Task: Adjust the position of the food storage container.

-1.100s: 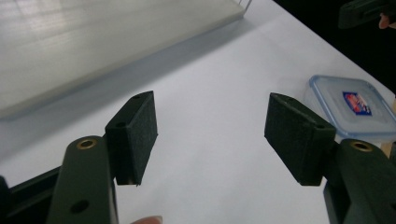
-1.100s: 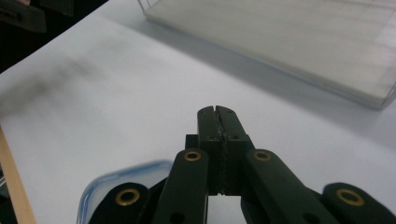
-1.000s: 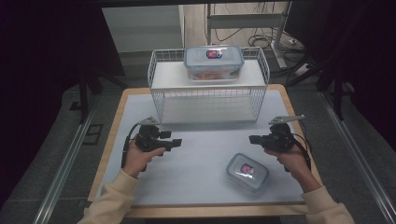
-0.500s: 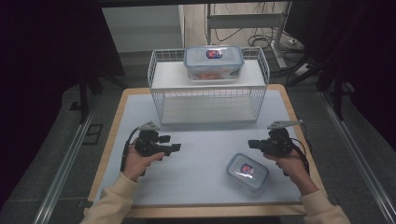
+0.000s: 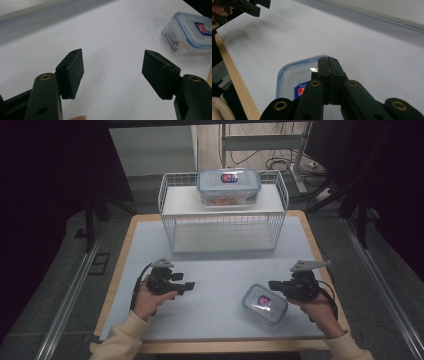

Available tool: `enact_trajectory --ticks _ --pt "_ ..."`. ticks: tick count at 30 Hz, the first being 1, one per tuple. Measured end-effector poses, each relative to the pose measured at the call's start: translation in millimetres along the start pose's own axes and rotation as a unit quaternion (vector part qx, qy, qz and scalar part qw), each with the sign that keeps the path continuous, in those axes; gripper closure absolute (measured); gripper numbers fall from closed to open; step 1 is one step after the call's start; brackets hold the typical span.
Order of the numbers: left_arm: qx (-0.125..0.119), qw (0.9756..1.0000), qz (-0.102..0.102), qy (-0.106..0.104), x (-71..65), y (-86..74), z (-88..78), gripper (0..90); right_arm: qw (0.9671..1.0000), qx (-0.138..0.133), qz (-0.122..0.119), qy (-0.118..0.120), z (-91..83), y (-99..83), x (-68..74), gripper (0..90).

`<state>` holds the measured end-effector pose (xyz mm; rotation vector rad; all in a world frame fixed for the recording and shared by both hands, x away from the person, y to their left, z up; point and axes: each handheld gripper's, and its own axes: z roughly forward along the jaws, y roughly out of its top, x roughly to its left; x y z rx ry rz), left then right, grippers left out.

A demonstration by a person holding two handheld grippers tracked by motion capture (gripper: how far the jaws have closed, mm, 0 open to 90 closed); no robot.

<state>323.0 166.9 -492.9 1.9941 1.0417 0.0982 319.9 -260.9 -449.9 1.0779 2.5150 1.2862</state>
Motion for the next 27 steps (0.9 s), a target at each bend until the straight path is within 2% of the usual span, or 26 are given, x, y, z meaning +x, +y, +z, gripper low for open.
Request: enact_trajectory --ticks 9,13,16,18,21,27 --pt "0.011 0.9999 -0.002 0.004 4.3 -4.5 5.3 32.7 0.9997 0.018 -0.014 0.009 -0.4 -15.1 15.5 89.4" --pt "0.011 0.9999 -0.006 0.006 6.5 -5.1 4.6 32.7 0.9989 0.028 -0.03 0.023 -3.8 -25.0 30.6 89.4" --pt "0.01 0.9999 -0.009 0.008 7.6 -5.5 5.0 32.7 0.9983 0.033 -0.044 0.019 -7.6 -36.5 41.5 89.4" --pt "0.011 0.9999 -0.009 0.008 8.0 -5.6 5.2 32.7 0.9982 0.037 -0.044 0.017 -12.6 -45.1 44.5 89.4" --pt "0.011 0.9999 -0.009 0.007 8.1 -5.6 5.5 32.7 0.9985 0.042 -0.033 0.01 -23.3 -58.2 41.2 89.4" --pt "0.01 0.9999 -0.011 0.008 8.8 -5.6 5.6 32.6 0.999 0.042 -0.003 -0.016 -40.0 -79.9 25.5 89.5"
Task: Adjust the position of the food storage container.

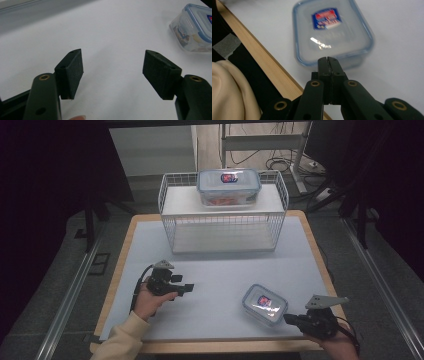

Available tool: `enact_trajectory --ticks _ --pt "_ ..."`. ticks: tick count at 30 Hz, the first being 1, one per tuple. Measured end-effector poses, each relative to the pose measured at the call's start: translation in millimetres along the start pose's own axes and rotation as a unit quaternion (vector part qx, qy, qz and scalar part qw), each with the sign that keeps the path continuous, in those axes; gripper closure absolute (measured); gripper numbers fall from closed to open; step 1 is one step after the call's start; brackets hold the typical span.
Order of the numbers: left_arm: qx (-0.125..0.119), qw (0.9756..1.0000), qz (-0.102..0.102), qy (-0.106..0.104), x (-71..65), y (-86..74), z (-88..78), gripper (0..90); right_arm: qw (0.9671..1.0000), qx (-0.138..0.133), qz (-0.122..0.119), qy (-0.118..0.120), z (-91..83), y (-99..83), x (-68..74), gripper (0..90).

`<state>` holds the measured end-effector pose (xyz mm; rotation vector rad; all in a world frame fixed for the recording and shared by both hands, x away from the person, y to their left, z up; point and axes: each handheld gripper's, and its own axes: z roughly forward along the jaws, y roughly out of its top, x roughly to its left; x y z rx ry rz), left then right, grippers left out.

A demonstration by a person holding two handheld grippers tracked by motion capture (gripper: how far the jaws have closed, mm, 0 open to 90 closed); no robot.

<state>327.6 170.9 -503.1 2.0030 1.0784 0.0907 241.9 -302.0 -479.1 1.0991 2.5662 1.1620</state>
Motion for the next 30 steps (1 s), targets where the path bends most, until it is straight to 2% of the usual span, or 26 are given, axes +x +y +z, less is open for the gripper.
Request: enact_trajectory --ticks 3,5,11,16,20,23,30 --pt "0.0 1.0 0.0 0.001 0.6 0.0 -0.8 32.6 0.9999 0.014 0.004 -0.009 0.6 -5.4 -3.5 89.5" --pt "0.0 1.0 -0.001 0.002 1.0 -0.9 -1.7 32.5 0.9994 0.03 0.004 -0.019 6.8 -7.9 -6.1 89.5" --pt "0.001 1.0 -0.002 0.003 3.6 -3.2 -3.5 32.5 0.998 0.05 -0.01 -0.037 24.0 -3.4 -5.1 89.5" --pt "-0.001 1.0 -0.004 0.001 4.1 -2.9 -3.7 32.4 0.9984 0.044 -0.002 -0.036 32.2 4.2 -6.9 89.5" --pt "-0.004 1.0 -0.006 0.002 5.2 -2.6 -5.7 32.4 0.9986 0.041 0.0 -0.033 42.5 13.5 -9.0 89.5" --pt "-0.007 0.9999 -0.009 0.005 7.4 -2.0 -7.4 32.5 0.9984 0.044 -0.01 -0.034 53.7 24.4 -8.0 89.5" --pt "-0.014 0.9996 -0.022 0.009 14.0 -3.3 -11.0 32.4 0.9982 0.048 -0.032 -0.015 94.7 61.1 1.4 89.4"
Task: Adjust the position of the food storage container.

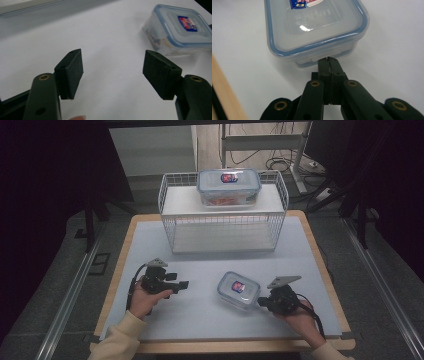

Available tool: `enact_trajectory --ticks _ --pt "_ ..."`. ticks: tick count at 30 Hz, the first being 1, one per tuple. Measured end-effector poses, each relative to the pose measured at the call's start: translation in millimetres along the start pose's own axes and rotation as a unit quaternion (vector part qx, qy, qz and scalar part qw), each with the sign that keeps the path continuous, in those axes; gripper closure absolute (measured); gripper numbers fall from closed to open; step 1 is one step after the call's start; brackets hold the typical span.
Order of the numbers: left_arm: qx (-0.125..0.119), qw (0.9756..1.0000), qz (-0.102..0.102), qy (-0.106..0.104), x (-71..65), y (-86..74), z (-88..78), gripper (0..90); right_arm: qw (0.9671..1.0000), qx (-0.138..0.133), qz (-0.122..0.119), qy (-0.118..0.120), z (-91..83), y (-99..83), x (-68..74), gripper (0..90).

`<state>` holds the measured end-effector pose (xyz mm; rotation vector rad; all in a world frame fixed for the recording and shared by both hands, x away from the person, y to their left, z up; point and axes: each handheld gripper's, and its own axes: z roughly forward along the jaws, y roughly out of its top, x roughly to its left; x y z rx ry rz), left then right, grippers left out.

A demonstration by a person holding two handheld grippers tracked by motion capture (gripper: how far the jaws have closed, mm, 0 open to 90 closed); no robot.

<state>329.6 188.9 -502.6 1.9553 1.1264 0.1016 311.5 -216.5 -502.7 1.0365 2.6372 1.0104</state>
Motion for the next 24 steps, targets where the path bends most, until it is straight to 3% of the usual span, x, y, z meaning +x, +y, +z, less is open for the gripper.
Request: enact_trajectory --ticks 7,13,17,24 --pt "-0.001 1.0 -0.003 0.003 4.0 -0.7 -1.6 32.4 0.9999 -0.005 -0.002 0.009 20.1 17.7 3.4 89.5" --pt "-0.003 1.0 0.0 0.005 3.6 -0.4 -3.7 32.4 0.9997 -0.02 0.0 0.013 7.9 13.9 6.4 89.5" --pt "-0.002 1.0 -0.001 0.006 4.9 -0.2 -3.3 32.4 0.9992 -0.019 -0.011 0.034 1.6 7.8 22.3 89.5" --pt "0.002 1.0 0.002 0.005 2.9 -0.2 -0.6 32.3 0.9977 -0.014 -0.043 0.05 17.1 12.2 50.5 89.5"
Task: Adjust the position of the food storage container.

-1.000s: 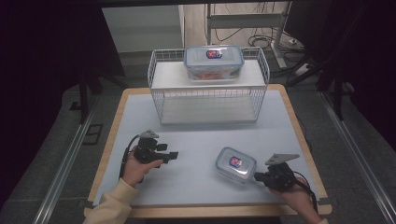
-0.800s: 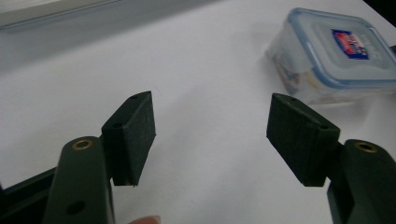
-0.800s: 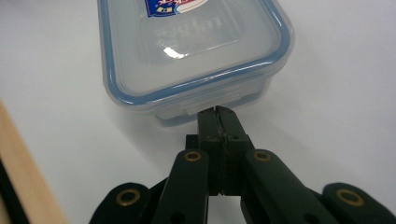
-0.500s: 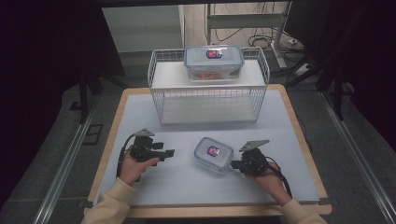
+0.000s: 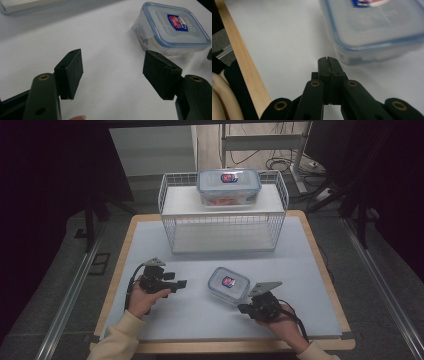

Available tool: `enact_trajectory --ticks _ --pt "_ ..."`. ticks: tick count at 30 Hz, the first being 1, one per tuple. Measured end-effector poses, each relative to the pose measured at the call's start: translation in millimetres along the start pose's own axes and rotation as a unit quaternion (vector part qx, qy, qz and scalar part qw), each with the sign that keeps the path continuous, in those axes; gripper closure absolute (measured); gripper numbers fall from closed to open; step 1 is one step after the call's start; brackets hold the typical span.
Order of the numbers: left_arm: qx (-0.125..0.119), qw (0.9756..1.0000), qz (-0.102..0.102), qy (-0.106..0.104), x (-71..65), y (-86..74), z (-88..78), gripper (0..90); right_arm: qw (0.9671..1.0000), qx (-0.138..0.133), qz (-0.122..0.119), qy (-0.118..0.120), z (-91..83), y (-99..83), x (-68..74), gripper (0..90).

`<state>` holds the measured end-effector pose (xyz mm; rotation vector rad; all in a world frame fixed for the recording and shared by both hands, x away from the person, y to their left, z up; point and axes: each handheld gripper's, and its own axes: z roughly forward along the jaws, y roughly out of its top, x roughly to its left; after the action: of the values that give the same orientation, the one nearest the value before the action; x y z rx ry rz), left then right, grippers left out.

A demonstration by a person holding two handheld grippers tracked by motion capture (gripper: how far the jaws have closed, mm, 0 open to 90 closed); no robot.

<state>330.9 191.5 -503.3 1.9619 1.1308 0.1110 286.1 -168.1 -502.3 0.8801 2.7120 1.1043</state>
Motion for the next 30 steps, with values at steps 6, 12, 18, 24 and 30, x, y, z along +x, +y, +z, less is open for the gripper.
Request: enact_trajectory --ticks 6,12,18,24,30 --pt "0.0 1.0 -0.001 0.0 0.2 -0.5 0.3 32.2 0.9999 -0.003 -0.002 -0.012 18.1 4.7 3.4 89.5" --pt "0.001 1.0 -0.001 0.001 0.7 -0.6 -0.1 32.2 0.9997 -0.008 0.001 -0.024 19.8 5.2 0.9 89.5" --pt "0.001 1.0 0.001 0.0 -0.8 -0.5 -0.4 32.2 0.9991 -0.012 0.015 -0.037 13.8 2.6 -9.0 89.5" --pt "0.0 1.0 -0.001 0.0 0.1 -0.5 -0.2 32.1 0.9973 -0.019 0.044 -0.056 6.8 0.2 -32.0 89.5" --pt "0.001 1.0 0.001 0.0 -1.0 -0.5 0.8 32.1 0.9962 -0.024 0.056 -0.062 3.6 -2.0 -43.0 89.5"
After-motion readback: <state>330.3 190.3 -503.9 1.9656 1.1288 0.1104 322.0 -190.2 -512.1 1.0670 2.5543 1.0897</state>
